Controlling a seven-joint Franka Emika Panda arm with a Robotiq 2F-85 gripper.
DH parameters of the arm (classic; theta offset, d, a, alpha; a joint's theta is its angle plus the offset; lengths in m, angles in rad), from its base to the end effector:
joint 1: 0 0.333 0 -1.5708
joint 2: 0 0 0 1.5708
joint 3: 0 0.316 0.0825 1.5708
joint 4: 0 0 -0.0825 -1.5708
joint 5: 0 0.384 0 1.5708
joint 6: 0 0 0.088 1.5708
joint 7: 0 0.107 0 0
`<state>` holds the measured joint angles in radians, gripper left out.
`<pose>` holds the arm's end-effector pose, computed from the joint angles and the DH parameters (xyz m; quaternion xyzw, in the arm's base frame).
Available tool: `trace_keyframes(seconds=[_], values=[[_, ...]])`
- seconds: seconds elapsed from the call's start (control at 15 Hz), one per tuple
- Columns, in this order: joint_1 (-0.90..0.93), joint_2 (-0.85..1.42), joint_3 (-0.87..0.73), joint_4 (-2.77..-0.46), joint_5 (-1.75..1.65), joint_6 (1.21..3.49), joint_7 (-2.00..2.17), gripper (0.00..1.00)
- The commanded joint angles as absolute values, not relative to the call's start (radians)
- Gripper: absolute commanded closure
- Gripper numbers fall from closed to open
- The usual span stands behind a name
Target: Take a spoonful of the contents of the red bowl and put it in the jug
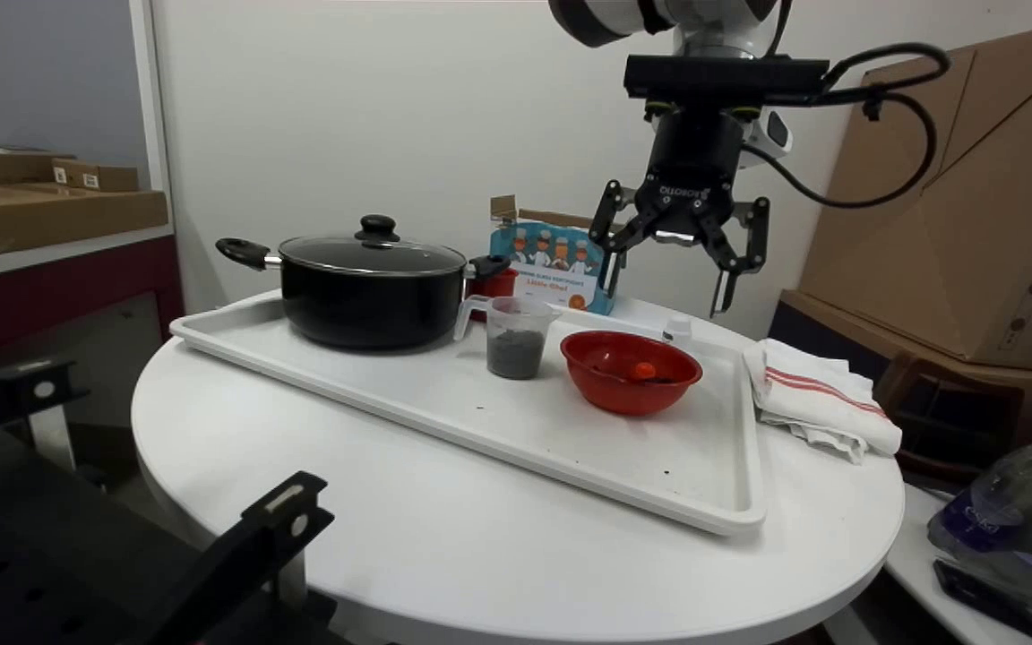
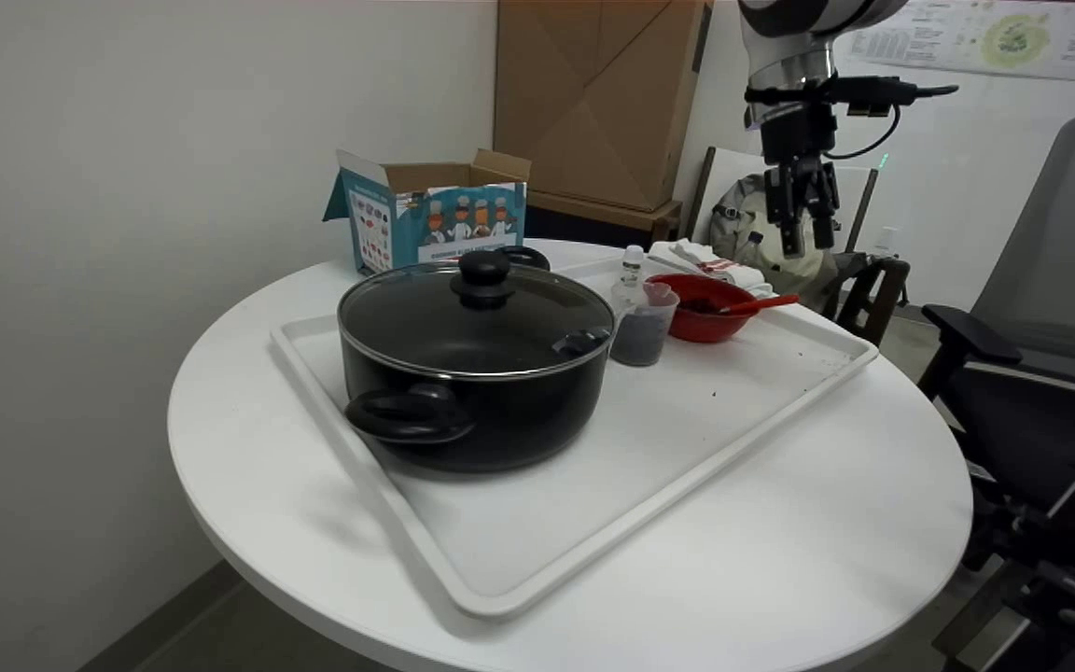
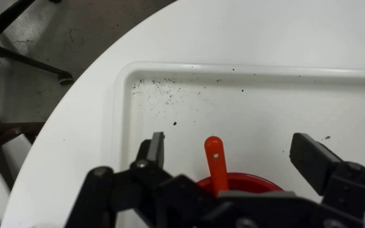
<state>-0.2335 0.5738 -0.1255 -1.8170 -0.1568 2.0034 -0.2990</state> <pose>0.5646 -0.2187 0.2004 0.9765 0.0197 -0.2123 0.0318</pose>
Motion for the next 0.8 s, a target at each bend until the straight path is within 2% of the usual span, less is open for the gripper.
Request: trace_keyframes(seconds=[0.0,0.73], values=[[-0.241,0.622,-0.12,-1.778,-0.162,1.979,-0.32,0.0],[-0.227,0.739,-0.131,-1.683,-0.245,1.924,-0.315,0.0]])
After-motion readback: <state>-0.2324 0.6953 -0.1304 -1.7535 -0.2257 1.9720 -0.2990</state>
